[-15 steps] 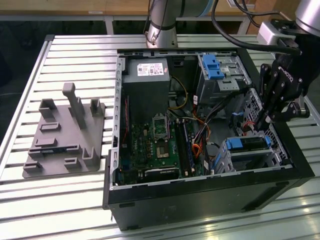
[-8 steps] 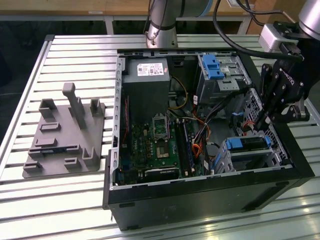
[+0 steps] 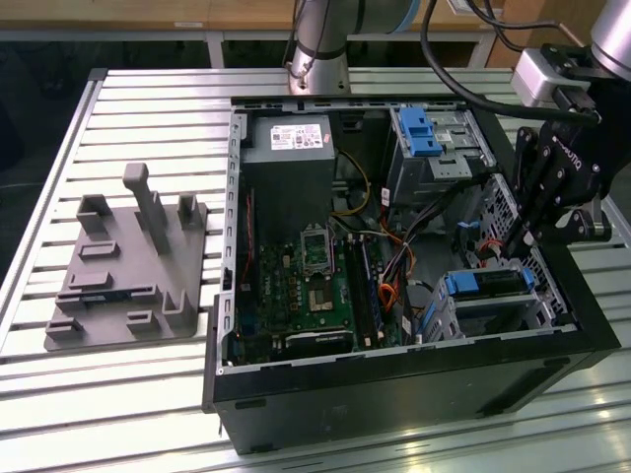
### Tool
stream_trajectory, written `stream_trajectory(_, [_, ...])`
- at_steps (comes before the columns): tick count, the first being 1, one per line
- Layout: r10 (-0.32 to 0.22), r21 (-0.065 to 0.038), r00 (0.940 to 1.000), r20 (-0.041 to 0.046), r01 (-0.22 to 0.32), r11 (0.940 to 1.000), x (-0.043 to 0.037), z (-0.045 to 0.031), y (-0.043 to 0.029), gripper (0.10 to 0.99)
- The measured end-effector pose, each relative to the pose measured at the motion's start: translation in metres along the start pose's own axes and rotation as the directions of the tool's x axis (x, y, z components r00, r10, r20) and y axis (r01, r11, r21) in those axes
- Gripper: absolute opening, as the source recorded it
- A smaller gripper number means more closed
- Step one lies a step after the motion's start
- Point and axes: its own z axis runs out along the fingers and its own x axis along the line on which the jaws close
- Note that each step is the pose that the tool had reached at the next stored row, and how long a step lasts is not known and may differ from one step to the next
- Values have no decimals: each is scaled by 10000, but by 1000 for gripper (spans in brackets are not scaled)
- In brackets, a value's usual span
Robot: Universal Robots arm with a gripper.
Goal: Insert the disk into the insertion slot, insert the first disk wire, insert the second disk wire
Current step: 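Insert the first disk wire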
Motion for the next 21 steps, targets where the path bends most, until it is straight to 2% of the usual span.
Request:
stream_trajectory(7, [0, 0, 10000, 0, 0, 10000, 5, 0, -1, 165])
stream_trajectory(17, [0, 0, 10000, 3, 0, 10000, 80, 16, -6, 165])
stream_trajectory(21, [-1, 1, 10000, 7, 1, 10000, 85, 32, -7, 165])
